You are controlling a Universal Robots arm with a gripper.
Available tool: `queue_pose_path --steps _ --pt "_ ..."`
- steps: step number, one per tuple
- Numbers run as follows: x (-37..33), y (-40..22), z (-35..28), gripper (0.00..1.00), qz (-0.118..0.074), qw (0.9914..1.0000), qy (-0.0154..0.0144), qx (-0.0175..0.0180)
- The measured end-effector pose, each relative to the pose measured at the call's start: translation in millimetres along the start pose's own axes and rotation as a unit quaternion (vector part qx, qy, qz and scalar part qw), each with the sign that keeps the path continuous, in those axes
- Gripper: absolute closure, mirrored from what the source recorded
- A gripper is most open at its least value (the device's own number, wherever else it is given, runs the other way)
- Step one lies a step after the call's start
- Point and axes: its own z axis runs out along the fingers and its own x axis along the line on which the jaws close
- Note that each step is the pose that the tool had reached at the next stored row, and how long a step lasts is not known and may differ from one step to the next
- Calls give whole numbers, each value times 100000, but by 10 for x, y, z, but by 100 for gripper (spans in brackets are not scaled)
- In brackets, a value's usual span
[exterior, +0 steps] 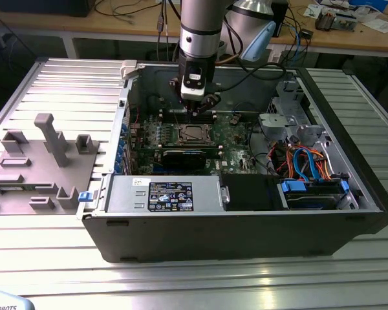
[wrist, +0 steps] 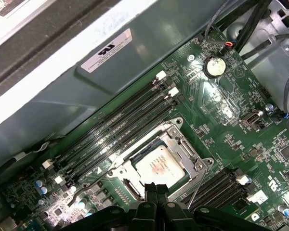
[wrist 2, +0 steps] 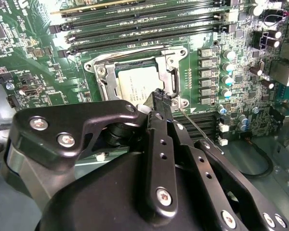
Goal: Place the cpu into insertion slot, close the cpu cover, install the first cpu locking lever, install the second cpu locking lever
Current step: 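Install the first cpu locking lever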
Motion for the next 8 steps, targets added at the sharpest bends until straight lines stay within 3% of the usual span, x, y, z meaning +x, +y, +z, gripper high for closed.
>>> queue_pose_path --steps 8 --pt "0 0 0 89 -401 99999 -11 2"
